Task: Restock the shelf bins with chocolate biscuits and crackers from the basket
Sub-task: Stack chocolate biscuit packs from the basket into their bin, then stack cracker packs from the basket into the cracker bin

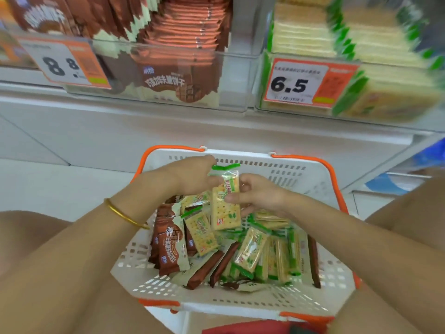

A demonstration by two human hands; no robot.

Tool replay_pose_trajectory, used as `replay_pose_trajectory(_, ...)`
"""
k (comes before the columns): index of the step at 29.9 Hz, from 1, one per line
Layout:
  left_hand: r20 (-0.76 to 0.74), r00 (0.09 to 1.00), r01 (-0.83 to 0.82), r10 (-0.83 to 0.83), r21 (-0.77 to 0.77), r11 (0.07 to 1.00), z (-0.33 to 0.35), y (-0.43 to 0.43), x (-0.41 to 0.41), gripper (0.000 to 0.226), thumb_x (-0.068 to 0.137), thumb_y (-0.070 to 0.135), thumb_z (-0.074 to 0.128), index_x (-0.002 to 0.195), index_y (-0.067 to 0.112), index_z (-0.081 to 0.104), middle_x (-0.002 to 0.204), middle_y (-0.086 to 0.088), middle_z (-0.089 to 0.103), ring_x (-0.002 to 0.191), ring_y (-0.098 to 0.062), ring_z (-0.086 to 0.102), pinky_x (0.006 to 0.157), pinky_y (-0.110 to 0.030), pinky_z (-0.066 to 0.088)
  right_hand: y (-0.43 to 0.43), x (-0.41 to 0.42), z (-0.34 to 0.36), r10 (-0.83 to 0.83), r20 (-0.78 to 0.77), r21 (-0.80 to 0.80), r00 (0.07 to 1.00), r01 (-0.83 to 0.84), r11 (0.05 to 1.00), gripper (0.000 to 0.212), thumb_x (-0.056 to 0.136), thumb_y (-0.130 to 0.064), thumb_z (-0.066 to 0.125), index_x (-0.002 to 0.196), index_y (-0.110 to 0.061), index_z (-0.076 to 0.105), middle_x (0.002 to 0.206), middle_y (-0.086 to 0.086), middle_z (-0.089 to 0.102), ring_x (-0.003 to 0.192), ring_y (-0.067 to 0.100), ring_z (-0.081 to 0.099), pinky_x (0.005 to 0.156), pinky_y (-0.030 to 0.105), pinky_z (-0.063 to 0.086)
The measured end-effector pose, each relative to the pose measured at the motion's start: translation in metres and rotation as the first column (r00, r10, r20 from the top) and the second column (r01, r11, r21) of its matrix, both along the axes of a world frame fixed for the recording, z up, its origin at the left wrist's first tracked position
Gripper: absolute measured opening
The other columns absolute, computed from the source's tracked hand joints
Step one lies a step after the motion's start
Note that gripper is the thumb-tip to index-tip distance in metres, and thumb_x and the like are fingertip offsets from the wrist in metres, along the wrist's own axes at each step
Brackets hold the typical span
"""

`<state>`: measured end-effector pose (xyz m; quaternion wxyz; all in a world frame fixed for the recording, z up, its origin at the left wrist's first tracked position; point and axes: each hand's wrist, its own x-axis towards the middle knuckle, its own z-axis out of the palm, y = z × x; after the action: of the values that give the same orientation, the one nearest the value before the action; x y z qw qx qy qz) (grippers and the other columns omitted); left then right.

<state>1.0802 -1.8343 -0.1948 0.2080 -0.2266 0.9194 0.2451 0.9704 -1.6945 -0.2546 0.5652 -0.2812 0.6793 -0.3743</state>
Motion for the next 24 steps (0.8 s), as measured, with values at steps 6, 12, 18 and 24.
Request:
replay_pose_trajectory(6, -0.213, 0.964, -0.067, 0.161, 0.392, 0.917, 0.045, 0.035, -0.015, 0.040, 0.089, 0.032, 0.062, 0.122, 0.018, 0.045, 0.112, -0.007, 0.066, 0.093, -0.016, 0.064, 0.079, -0.033, 0.051, 0.046, -0.015, 0.057, -0.212, 0.170, -0.143, 0.962, 0.237, 0.961, 0.035, 0.086, -0.011, 0.066, 0.119, -0.012, 0.056, 0.106, 0.010, 0.071, 0.094, 0.022, 0.069, 0.077, 0.034, 0.058)
replay_pose_trajectory(12, -0.337, 0.941, 0.064, 0.026, 0.254, 0.965, 0.085, 0.067, -0.035, 0.030, 0.090, 0.015, 0.062, 0.116, 0.014, 0.048, 0.093, 0.000, 0.057, 0.079, -0.011, 0.057, 0.065, -0.018, 0.047, 0.080, -0.026, 0.104, -0.338, 0.188, -0.247, 0.922, 0.377, 0.893, 0.029, 0.085, -0.011, 0.066, 0.113, -0.010, 0.057, 0.092, 0.004, 0.071, 0.081, 0.020, 0.069, 0.073, 0.036, 0.060)
replay_pose_trajectory(18, -0.427, 0.882, 0.234, -0.199, 0.032, 0.972, 0.150, 0.087, -0.061, 0.029, 0.087, 0.021, 0.066, 0.116, 0.023, 0.061, 0.094, 0.005, 0.062, 0.079, -0.006, 0.057, 0.069, -0.021, 0.048, 0.106, -0.057, 0.166, -0.402, -0.206, -0.467, 0.892, 0.271, 0.842, 0.037, 0.076, -0.004, 0.072, 0.109, -0.014, 0.059, 0.088, -0.006, 0.071, 0.074, 0.010, 0.067, 0.061, 0.027, 0.055)
replay_pose_trajectory(24, -0.750, 0.616, -0.172, -0.242, -0.428, 0.887, 0.176, 0.054, -0.096, 0.046, 0.089, 0.029, 0.059, 0.130, 0.012, 0.050, 0.124, -0.008, 0.053, 0.118, -0.027, 0.046, 0.100, -0.037, 0.035, 0.076, -0.127, 0.225, -0.684, -0.165, -0.615, 0.710, 0.468, 0.635, 0.023, 0.077, -0.005, 0.073, 0.094, -0.015, 0.061, 0.088, 0.000, 0.072, 0.075, 0.015, 0.071, 0.059, 0.028, 0.058)
